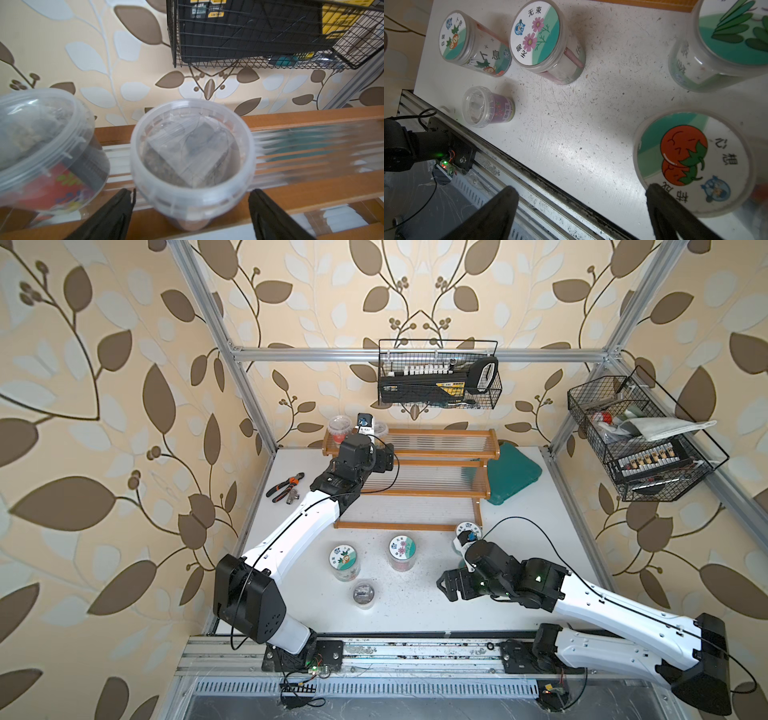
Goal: Place the seed container on the shelf
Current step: Place the seed jar on the shelf.
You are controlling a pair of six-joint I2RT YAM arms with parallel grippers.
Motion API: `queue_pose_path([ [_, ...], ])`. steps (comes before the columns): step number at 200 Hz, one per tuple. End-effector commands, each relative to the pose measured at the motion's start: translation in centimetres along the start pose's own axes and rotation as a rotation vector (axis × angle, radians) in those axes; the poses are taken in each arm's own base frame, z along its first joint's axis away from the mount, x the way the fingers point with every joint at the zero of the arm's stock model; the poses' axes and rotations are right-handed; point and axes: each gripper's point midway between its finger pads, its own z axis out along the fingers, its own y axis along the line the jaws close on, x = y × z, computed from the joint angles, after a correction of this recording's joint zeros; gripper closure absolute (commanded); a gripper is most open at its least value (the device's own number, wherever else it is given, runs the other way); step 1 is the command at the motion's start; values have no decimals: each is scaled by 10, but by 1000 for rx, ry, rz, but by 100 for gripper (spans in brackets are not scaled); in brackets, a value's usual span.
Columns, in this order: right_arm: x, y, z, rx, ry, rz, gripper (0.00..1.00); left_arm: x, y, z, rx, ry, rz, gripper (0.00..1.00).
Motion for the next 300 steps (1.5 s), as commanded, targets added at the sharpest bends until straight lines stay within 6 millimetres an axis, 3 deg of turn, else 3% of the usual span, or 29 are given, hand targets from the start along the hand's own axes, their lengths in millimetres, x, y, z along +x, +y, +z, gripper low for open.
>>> queue_pose_path([
  [1, 5, -3, 5, 6, 19, 6, 1, -28, 3, -30, 23, -49, -19, 9],
  [39, 6, -3, 6, 7, 23, 5, 1, -33, 2, -46, 40, -50, 15, 25],
  [60, 6, -3, 8, 6, 27, 5, 1, -37, 3, -50, 41, -59, 31, 37],
  [82, 7, -2, 10, 5, 35, 2, 1, -39, 0, -50, 58, -61, 47, 43],
  [168, 7, -6, 10, 16, 38, 2, 1, -41, 0, -33, 46, -50, 40, 52],
  [174, 8, -6, 10, 17, 38, 2, 1, -43, 0, -34, 46, -55, 38, 52],
  [181, 8, -7, 10, 19, 39, 1, 1, -33, 0, -21, 42, -25, 45, 53],
  [300, 10, -11, 9, 24, 40, 7, 1, -31, -1, 5, 48, -2, 42, 55],
])
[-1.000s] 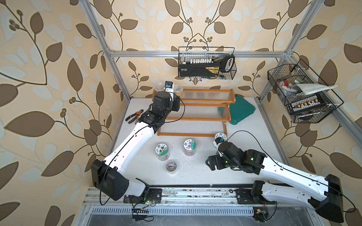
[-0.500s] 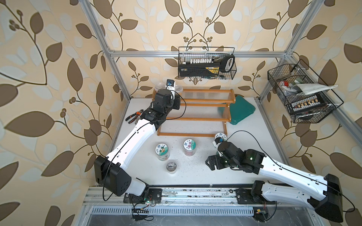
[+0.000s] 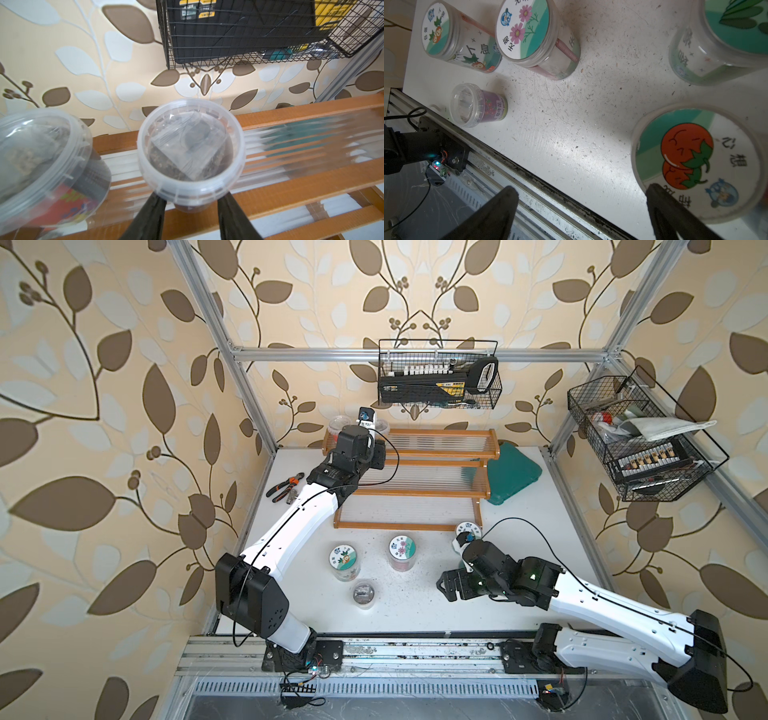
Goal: Place the seed container on the shelf
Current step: Place the seed jar on the shelf.
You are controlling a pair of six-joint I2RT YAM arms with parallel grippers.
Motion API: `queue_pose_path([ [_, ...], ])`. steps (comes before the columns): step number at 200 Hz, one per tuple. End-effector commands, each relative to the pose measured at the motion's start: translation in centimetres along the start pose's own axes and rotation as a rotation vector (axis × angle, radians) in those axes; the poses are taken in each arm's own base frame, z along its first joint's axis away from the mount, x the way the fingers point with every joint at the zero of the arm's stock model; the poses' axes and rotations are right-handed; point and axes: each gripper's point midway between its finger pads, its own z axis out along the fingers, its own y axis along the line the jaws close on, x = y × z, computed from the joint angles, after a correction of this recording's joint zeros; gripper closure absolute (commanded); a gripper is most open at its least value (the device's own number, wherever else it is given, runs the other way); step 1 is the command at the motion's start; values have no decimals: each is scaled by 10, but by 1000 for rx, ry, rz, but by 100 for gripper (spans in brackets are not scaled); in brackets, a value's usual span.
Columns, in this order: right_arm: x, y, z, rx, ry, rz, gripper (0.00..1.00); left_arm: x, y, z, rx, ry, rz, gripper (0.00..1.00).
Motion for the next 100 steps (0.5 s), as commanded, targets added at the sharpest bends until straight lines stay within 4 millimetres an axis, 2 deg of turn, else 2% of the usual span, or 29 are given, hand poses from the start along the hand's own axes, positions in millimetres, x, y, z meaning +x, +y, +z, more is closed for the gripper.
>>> queue_pose_path([
  [1, 5, -6, 1, 8, 9, -4, 1, -24, -1, -3, 20, -57, -9, 55],
  [56, 5, -7, -1, 8, 6, -4, 1, -25, -4, -3, 40, -49, -13, 54],
  [78, 5, -8, -2, 4, 1, -5, 1, -26, -5, -10, 52, -45, -13, 47],
  [100, 4, -7, -5, -3, -7, -7, 1, -28, -7, -22, 68, -43, -19, 36],
])
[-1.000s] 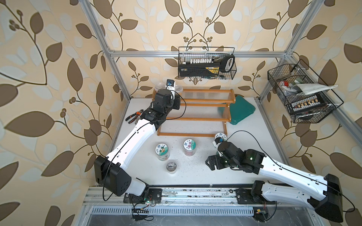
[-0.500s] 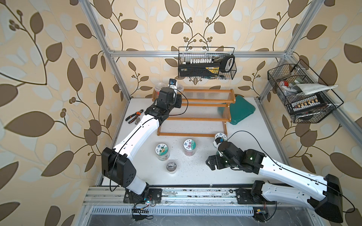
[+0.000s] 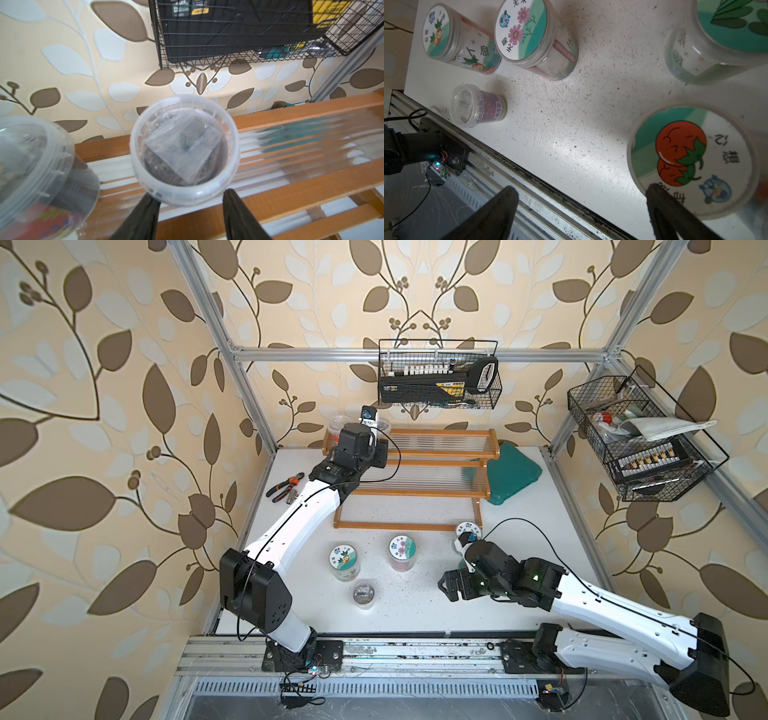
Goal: Place the seed container on the shelf
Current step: Place the seed jar on the shelf.
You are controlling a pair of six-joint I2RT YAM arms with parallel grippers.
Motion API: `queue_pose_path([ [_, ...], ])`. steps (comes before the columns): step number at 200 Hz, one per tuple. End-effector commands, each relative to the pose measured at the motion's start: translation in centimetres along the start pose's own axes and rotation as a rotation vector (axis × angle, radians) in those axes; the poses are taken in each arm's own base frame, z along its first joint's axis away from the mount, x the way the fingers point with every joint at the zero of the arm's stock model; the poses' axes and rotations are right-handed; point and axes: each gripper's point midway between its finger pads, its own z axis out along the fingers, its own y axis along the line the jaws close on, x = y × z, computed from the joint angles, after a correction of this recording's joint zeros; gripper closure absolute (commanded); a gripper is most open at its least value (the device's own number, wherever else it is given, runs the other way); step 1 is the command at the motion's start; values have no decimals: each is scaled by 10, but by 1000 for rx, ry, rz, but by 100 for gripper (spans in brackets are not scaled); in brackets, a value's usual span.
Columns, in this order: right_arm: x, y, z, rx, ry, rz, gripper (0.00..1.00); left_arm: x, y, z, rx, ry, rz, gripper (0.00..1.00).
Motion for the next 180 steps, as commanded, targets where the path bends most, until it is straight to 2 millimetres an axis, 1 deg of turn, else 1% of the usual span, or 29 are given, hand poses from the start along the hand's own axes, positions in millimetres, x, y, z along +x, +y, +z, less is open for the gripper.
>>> queue_pose_path([
  [1, 4, -4, -2, 2, 4, -9, 1, -30, 0, -28, 33, -63, -14, 35],
  [31, 1, -3, -9, -13, -16, -15, 1, -30, -3, -51, 60, -46, -21, 16],
  [41, -1, -2, -12, -20, -29, -18, 1, -22, -4, -51, 72, -17, -18, 10],
  [43, -1, -2, -13, -21, -31, -19, 1, -28, -4, -62, 78, -35, -21, 10],
  [45, -1, -2, -13, -23, -34, -20, 1, -29, -4, -66, 80, -35, -22, 9],
  [59, -3, -1, -17, -33, -47, -27, 1, -25, -5, -79, 94, -7, -34, 2],
  [75, -3, -1, -21, -43, -59, -36, 1, -17, -7, -91, 117, 26, -42, 2],
  [91, -5, 0, -24, -51, -70, -46, 1, -12, -12, -108, 157, 43, -49, 2],
  [126, -7, 7, -31, -86, -81, -70, 1, 2, -10, -145, 175, 73, -162, 2],
  [134, -7, 8, -33, -95, -84, -75, 1, 7, -10, -155, 184, 80, -197, 2],
  [144, -7, 11, -34, -112, -85, -83, 1, 18, -9, -165, 187, 94, -248, 1],
  [161, -8, 17, -35, -141, -84, -98, 1, 35, 2, -185, 133, 123, -374, 1],
  [180, -8, 23, -36, -167, -80, -116, 1, 48, 4, -211, 131, 187, -397, 2],
])
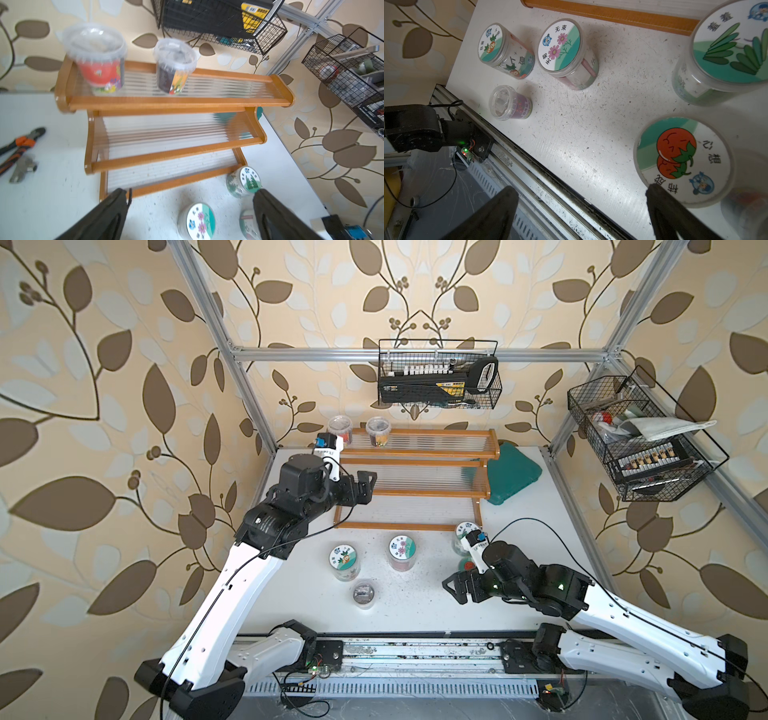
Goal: Place the seed container on the shelf
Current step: Place the seed jar on the shelf, then pick up the seed jar at the center of the board.
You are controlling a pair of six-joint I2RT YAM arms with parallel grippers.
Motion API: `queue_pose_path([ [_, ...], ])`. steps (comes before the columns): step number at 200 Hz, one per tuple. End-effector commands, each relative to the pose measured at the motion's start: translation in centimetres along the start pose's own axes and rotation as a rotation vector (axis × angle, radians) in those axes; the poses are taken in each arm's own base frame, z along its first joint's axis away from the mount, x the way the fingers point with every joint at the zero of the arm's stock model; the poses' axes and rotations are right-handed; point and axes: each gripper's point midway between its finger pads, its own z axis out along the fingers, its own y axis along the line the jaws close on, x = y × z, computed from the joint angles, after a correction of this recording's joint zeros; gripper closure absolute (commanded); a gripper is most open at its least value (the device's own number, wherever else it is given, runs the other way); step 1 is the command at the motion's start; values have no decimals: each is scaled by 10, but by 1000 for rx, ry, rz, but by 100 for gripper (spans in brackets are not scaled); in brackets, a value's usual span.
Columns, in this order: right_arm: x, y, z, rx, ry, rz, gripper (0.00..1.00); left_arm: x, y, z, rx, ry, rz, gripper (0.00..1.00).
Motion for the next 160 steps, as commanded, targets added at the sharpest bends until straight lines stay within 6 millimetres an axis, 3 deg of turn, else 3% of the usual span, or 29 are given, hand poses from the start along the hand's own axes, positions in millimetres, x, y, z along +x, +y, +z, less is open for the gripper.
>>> queue_pose_path([
  [1, -3, 11, -3, -53, 1, -35, 1, 19, 7, -28, -21, 66, -131, 2],
  [37, -7, 24, 0, -111, 2, -47, 1, 57, 4, -53, 26, 165, -225, 2],
  [57, -9, 32, 3, -145, 4, -50, 1, 89, 24, -56, -85, 268, -276, 2],
  [107, -7, 42, 17, -173, 47, -38, 1, 170, 42, -53, -198, 524, -403, 2],
  [160, -3, 49, 27, -182, 60, -45, 1, 221, 41, -42, -273, 641, -367, 2],
])
